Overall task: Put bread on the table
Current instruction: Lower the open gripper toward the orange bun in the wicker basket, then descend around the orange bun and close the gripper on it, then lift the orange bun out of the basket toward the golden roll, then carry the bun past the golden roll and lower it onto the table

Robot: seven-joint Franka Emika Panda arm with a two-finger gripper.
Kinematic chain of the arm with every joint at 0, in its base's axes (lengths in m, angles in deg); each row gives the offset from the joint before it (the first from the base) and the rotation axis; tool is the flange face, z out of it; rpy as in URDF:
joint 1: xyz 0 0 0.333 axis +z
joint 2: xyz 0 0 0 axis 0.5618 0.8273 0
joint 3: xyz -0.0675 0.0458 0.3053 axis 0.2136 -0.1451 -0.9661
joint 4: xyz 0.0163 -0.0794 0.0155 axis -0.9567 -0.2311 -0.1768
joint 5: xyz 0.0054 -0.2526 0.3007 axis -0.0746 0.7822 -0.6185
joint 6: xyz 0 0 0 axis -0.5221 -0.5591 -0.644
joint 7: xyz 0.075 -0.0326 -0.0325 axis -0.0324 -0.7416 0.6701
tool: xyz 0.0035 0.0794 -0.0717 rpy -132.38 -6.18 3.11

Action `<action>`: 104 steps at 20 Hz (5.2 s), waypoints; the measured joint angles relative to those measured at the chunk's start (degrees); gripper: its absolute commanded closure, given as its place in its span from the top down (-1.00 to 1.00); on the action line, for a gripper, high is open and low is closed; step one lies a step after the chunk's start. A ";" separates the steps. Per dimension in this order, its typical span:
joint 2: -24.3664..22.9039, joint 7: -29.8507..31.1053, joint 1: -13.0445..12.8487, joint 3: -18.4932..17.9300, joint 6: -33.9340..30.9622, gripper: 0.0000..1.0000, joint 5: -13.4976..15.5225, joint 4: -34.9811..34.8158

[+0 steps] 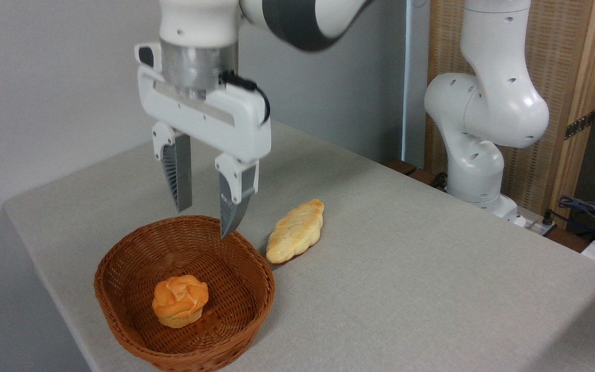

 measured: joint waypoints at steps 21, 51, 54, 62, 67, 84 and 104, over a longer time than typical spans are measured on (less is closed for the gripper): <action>7.44 0.04 -0.06 1.82 20.63 1.00 4.94 -8.08; 10.72 -2.28 -0.06 3.07 24.19 -0.07 3.85 -8.37; 10.72 -2.29 -0.06 3.07 24.19 -0.07 3.84 -8.37; 10.74 -2.30 -0.06 3.12 24.19 -0.07 3.84 -8.37; 10.12 -2.30 -0.08 3.26 23.01 -0.07 3.83 -8.13; -2.39 -8.65 0.47 3.55 0.23 -0.04 -0.37 -5.09; -10.10 -21.52 4.87 3.45 -11.60 1.00 -12.52 -18.05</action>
